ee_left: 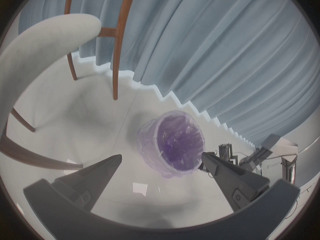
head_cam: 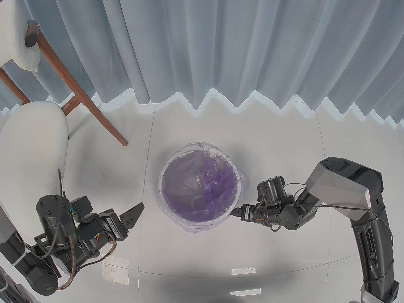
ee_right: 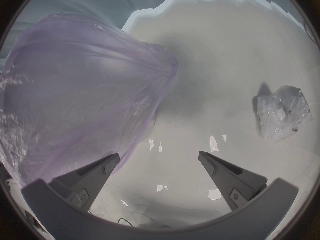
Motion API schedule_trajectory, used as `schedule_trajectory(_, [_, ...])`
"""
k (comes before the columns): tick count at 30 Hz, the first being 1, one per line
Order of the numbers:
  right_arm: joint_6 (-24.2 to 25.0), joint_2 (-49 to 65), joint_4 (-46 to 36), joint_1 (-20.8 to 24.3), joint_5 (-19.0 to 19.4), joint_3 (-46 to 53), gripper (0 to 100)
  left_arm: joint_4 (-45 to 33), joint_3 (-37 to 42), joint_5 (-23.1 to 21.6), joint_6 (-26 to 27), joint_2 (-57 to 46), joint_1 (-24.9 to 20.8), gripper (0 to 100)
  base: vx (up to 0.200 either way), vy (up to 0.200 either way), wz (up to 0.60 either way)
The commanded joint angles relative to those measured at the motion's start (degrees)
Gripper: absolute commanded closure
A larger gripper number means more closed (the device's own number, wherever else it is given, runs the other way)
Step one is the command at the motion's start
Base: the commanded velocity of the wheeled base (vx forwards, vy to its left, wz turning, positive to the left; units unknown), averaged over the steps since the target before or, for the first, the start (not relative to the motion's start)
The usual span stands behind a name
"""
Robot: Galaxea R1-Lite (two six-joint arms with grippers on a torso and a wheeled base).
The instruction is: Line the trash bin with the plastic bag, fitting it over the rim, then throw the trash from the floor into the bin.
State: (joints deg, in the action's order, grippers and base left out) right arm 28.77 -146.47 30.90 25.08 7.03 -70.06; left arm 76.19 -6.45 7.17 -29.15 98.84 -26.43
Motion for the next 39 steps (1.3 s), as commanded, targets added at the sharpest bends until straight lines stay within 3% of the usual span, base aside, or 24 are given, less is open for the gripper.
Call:
schedule_trajectory(1, [0.9,0.8,-1.1,-0.3,-0.8,-0.8,0,0.4,2.1,-4.4,0.3,6.9,-0.8,0,0.0,0.0,0.0])
schedule_trajectory(3, [2.3,3.0,1.3,-1.2,-1.6,1.0,0,0.3,2.1,-7.3,1.9,9.4,-0.8,0,0.0,0.0,0.0])
schedule_trajectory(10, [9.7,16.0,15.2,-2.0,1.3,13.3,0,5.1,-0.2,-8.5,5.9,21.5,-1.2,0,0.0,0.0,0.0])
schedule_trajectory(18, [9.9,23.2,22.2,-2.0,1.0,21.8,0,12.6,-4.4,-7.9,7.3,32.4,-1.4,0,0.0,0.0,0.0])
schedule_trajectory(20, [9.9,25.0,24.0,-2.7,0.7,22.9,0,12.7,-5.4,-6.6,12.6,33.7,-2.3,0,0.0,0.0,0.0])
schedule_trajectory(24, [9.9,26.4,24.5,-2.8,-0.2,25.3,0,12.8,-7.6,-5.8,17.5,36.0,-3.6,0,0.0,0.0,0.0])
schedule_trajectory(35, [10.0,26.5,29.9,-2.7,-1.3,30.1,0,12.7,-16.0,-5.0,18.1,40.3,-5.9,0,0.0,0.0,0.0])
schedule_trajectory(36, [10.0,26.5,30.7,-2.7,-1.4,30.2,0,12.7,-16.5,-5.0,18.1,40.5,-6.4,100,0.0,0.0,0.0])
schedule_trajectory(39, [10.0,26.5,31.8,-2.7,-1.4,31.1,0,12.7,-18.3,-4.6,18.1,41.0,-7.0,100,0.0,0.0,0.0])
